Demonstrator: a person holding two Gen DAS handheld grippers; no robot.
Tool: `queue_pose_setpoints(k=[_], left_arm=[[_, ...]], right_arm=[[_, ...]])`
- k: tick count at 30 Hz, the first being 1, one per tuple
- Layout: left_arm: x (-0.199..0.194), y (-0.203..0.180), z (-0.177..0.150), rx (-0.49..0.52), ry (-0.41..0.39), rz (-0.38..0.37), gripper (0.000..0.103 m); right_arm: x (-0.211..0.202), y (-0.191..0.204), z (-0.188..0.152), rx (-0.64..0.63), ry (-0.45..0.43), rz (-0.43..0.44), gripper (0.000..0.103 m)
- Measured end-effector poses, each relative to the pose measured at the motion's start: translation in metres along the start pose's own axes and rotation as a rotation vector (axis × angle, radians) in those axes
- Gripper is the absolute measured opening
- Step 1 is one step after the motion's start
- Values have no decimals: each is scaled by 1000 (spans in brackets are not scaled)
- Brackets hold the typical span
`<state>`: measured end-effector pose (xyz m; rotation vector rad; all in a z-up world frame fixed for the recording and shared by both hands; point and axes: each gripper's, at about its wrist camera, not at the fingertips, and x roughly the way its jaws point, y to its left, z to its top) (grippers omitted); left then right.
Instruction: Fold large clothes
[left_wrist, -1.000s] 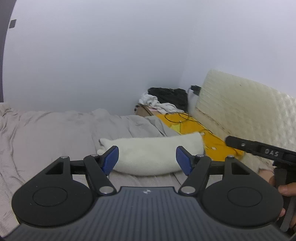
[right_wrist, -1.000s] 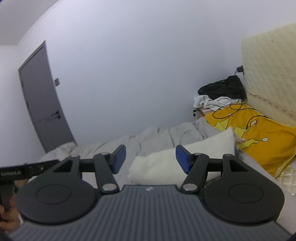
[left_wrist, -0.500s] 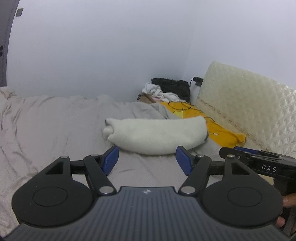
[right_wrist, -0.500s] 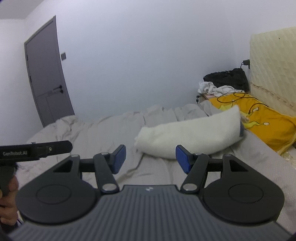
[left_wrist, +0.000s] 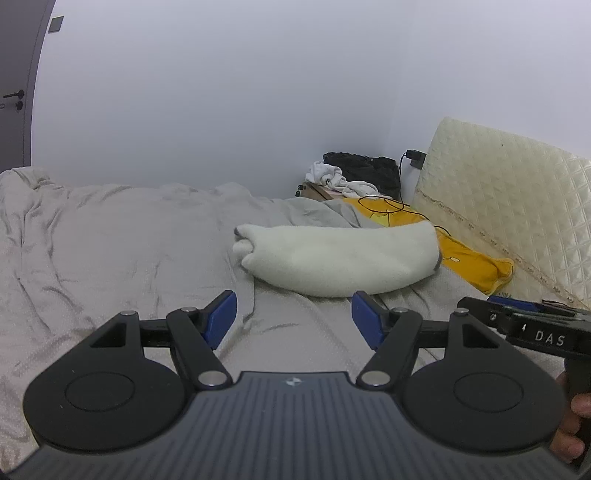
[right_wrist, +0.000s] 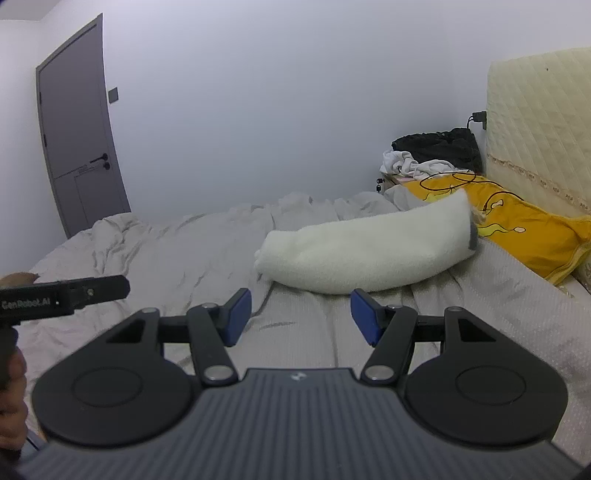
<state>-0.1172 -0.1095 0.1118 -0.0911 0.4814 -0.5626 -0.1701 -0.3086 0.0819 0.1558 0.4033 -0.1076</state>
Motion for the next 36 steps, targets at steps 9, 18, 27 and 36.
queue_pose_setpoints(k=[9,18,27,36], left_arm=[[-2,5,-2,-6,-2,9,76],[7,4,-5,10,11,30,93],[11,1,-7,12,2,62,102],[14,3,-7,6,0,72,103]], right_arm=[[3,2,-9,4,25,-14,63],[-2,-2,-9,6,7,-45,75],[-2,-3,-8,-14,2,-79,103],[2,-6,-10,3,25,-80,103]])
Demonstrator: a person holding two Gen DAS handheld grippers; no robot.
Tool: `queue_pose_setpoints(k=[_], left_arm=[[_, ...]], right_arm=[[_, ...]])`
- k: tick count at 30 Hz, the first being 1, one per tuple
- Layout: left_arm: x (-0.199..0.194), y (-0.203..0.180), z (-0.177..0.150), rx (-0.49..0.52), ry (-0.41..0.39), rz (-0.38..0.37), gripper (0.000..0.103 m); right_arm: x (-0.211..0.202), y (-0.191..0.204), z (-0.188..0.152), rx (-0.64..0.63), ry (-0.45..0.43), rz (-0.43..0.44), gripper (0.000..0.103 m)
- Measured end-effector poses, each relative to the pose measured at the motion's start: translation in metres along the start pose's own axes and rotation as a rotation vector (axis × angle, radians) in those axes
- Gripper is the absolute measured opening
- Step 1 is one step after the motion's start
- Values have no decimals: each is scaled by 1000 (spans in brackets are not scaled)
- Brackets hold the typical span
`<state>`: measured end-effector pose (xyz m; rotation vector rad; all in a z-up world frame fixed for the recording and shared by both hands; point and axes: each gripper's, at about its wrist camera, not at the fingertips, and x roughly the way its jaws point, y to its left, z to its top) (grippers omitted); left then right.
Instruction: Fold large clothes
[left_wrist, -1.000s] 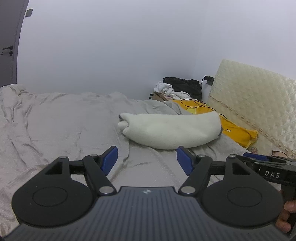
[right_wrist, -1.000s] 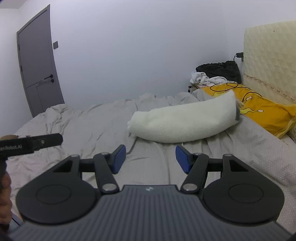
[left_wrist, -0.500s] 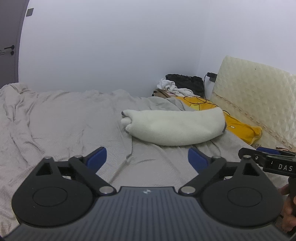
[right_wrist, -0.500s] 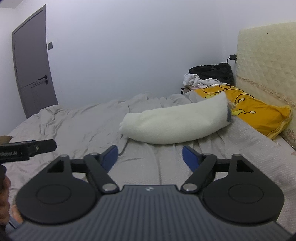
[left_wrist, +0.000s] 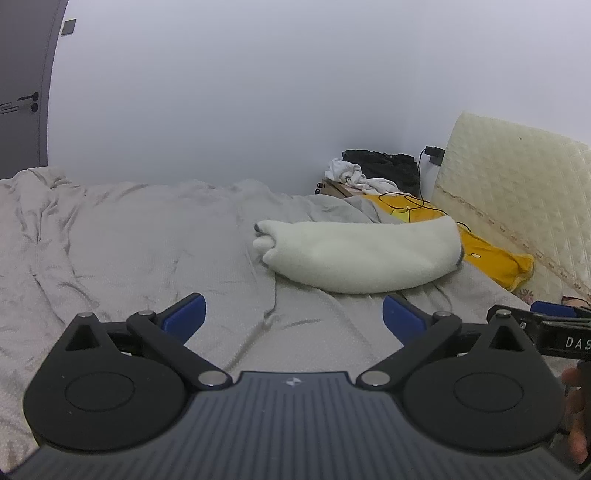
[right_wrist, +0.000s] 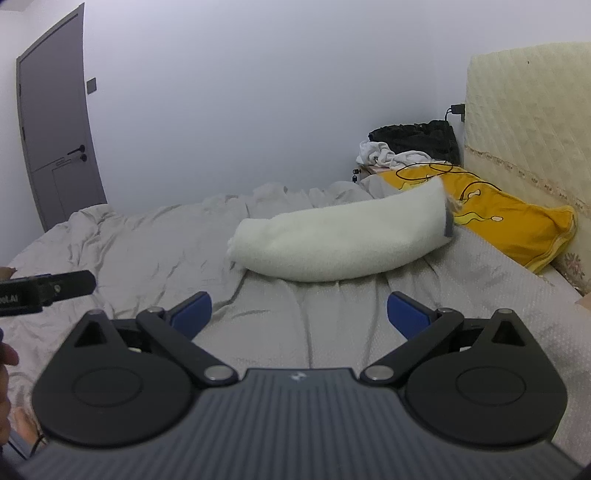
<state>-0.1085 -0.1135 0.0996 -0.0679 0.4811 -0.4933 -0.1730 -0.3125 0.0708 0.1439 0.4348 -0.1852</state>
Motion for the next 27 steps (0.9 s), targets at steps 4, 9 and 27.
queue_pose_setpoints(k=[4,9,27], left_arm=[[-2,-2,-2,4,-4,12,103],[-6,-6,-3,15,-12,24,103],[-5,-7,-1,16,12,62,103]], right_arm=[[0,1,0,-8,-3,-2,103],[1,1,-1,-7,-2,-5,103],[2,0,-2,-6,17,5,103]])
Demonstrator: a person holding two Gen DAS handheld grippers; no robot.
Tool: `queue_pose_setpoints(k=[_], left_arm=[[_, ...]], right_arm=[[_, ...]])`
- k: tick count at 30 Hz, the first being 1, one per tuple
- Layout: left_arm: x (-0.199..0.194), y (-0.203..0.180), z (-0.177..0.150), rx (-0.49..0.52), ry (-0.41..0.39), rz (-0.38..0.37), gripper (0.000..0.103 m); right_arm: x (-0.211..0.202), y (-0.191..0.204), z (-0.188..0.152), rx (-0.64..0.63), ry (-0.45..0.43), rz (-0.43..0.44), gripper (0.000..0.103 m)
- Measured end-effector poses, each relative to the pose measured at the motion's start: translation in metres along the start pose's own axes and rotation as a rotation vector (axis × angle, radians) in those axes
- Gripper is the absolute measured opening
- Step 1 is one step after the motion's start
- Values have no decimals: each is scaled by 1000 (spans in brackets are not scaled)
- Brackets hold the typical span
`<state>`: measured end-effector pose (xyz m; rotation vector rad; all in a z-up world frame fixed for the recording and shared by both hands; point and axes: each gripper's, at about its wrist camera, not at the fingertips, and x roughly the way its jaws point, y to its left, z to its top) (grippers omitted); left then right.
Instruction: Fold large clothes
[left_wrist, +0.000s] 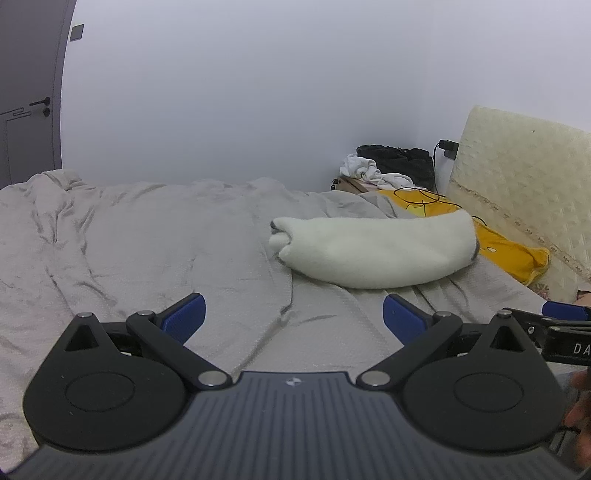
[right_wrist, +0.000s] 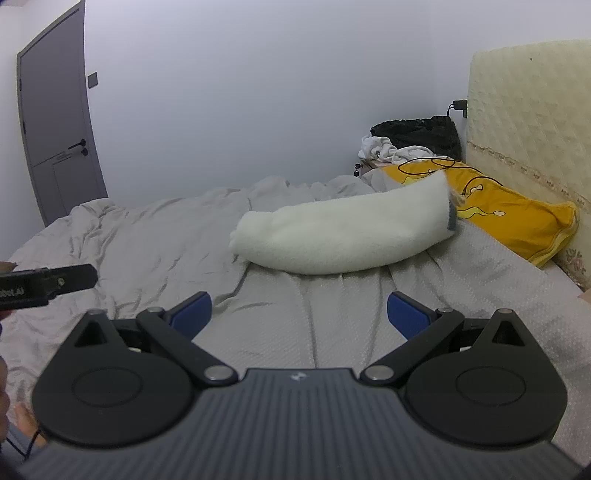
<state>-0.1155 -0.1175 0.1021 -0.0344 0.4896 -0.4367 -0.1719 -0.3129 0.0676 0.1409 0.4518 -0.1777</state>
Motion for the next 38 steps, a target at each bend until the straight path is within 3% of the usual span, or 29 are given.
queue_pose_setpoints(k=[38], left_arm=[[-3,3,-1,-1,5,-19,103]], right_arm=[[1,4,-3,-9,12,3,103]])
